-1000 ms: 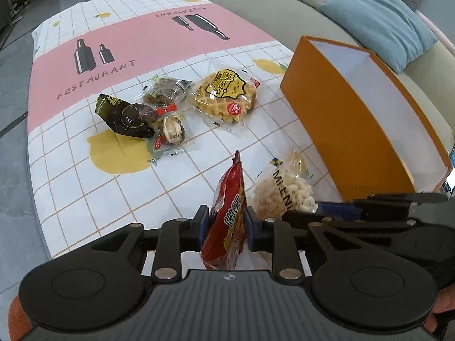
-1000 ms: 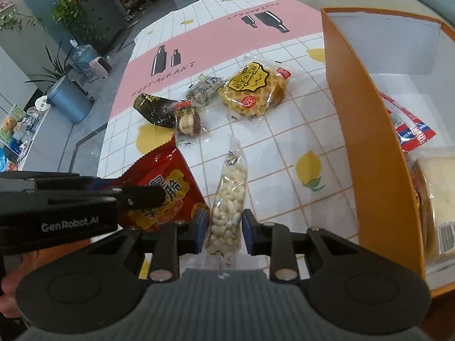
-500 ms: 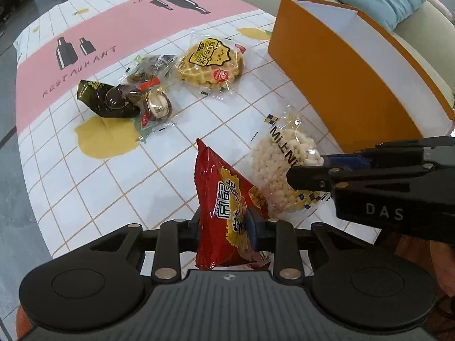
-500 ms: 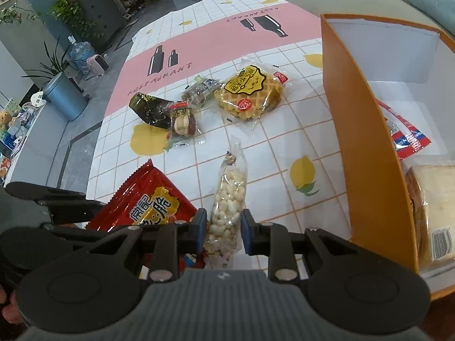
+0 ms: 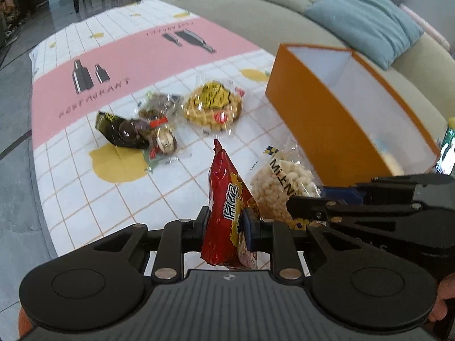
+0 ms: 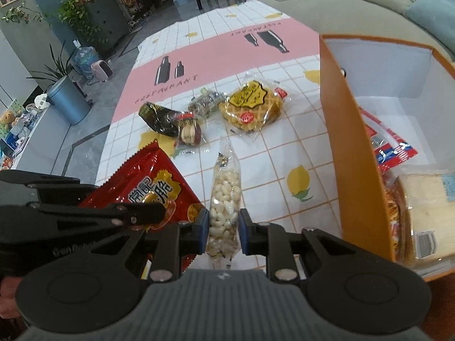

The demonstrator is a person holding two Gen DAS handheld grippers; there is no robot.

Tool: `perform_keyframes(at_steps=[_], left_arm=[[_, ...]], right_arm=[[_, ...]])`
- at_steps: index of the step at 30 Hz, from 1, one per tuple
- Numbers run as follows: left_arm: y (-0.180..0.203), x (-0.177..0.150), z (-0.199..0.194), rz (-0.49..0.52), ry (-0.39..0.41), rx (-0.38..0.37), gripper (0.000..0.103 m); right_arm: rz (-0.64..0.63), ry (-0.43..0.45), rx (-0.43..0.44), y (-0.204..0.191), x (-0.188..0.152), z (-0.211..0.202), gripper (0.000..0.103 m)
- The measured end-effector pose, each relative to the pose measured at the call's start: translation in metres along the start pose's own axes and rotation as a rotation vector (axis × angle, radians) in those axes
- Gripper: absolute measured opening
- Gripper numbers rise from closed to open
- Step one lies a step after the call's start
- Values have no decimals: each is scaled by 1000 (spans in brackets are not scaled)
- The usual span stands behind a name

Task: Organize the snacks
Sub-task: 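Lift the chip bag and peanut bag with both tools toward the orange box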

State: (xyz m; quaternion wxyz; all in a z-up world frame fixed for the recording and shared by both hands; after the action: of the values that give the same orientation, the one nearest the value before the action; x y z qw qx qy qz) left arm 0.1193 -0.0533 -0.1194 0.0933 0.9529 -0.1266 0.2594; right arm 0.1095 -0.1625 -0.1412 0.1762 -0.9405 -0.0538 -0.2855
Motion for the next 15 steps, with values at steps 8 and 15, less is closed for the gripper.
perform_keyframes(at_steps=[8, 15], left_arm=[[15, 38, -44, -10, 140, -10, 26], [46, 83, -67, 2, 239, -91, 26]], right_arm=[[-40, 124, -7, -6, 20, -50, 19], [-108, 243, -78, 5, 45, -97, 19]])
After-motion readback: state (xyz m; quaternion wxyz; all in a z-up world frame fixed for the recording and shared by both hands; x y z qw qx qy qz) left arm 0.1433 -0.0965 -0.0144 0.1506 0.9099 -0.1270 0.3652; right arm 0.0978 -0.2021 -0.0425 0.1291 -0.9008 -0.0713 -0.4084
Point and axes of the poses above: each gripper's, at about its wrist camera, not at the fingertips, and z roughly the way its jaws point, y to its right, x to its top, the point moved 9 cm from there along z, roughly the way its jaws point, and after that the axes turned 1 degree about -z, right-handed, at the moved point
